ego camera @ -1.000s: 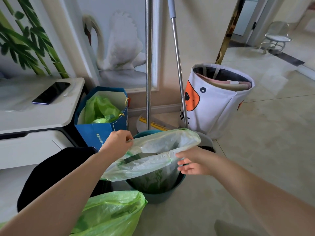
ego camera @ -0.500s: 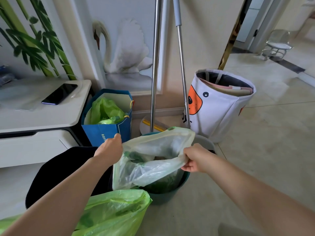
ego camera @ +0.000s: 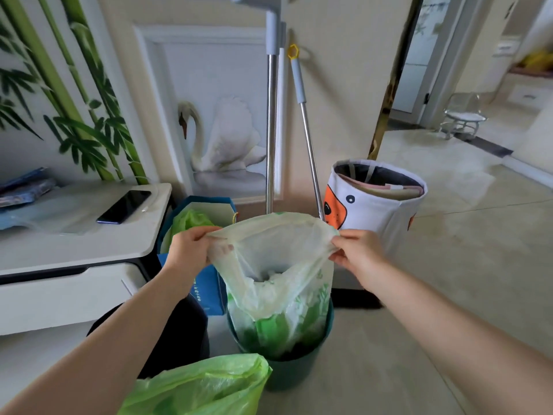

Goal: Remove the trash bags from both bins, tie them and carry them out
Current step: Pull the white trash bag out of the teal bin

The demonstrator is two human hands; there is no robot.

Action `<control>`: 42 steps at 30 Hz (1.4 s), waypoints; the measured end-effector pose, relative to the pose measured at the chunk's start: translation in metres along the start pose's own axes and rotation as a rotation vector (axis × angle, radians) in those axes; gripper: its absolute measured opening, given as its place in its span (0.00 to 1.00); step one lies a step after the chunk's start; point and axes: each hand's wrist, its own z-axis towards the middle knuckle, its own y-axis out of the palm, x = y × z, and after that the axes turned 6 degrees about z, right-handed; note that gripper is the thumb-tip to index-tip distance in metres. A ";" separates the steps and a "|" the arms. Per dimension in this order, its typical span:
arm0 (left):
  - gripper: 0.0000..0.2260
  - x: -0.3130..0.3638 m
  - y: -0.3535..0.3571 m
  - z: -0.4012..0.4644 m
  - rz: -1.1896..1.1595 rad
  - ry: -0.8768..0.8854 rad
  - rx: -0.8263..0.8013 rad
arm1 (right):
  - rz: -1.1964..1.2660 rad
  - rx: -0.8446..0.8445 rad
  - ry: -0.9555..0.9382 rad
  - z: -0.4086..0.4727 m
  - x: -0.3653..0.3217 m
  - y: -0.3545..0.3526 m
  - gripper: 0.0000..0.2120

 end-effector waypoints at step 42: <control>0.01 0.024 -0.028 -0.222 -0.072 -0.182 -0.006 | -0.267 0.285 -0.148 -0.152 -0.057 -0.218 0.08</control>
